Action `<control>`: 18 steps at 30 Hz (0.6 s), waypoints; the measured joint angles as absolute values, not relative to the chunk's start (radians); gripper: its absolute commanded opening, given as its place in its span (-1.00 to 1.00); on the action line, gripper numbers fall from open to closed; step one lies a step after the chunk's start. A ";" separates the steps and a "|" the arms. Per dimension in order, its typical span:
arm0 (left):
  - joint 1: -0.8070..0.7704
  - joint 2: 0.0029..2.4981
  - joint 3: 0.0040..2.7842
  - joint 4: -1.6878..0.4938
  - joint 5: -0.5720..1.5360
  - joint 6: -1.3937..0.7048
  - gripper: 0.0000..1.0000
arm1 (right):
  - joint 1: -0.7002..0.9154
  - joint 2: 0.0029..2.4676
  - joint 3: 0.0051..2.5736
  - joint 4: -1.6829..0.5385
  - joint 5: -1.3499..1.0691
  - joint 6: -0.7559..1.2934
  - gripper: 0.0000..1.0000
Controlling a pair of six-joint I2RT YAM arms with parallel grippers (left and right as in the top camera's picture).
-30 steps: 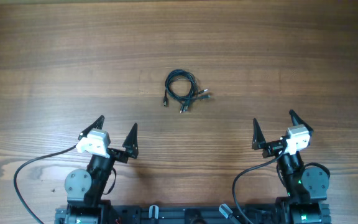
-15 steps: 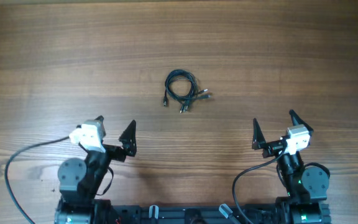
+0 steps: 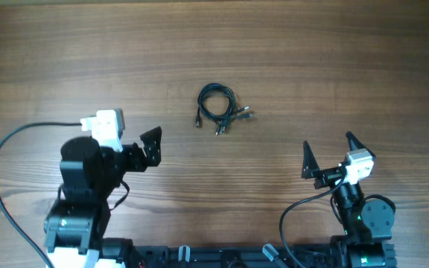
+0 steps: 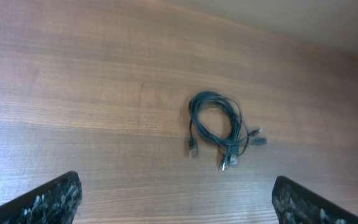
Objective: Untangle cables
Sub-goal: 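Raise both arms and move the left gripper toward the cable bundle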
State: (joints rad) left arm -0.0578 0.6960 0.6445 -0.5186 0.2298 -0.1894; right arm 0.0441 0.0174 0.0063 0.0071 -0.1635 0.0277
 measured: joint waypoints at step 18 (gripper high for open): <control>-0.058 0.746 0.748 -0.827 0.230 -0.190 1.00 | 0.044 0.090 0.160 -0.302 -0.163 0.207 1.00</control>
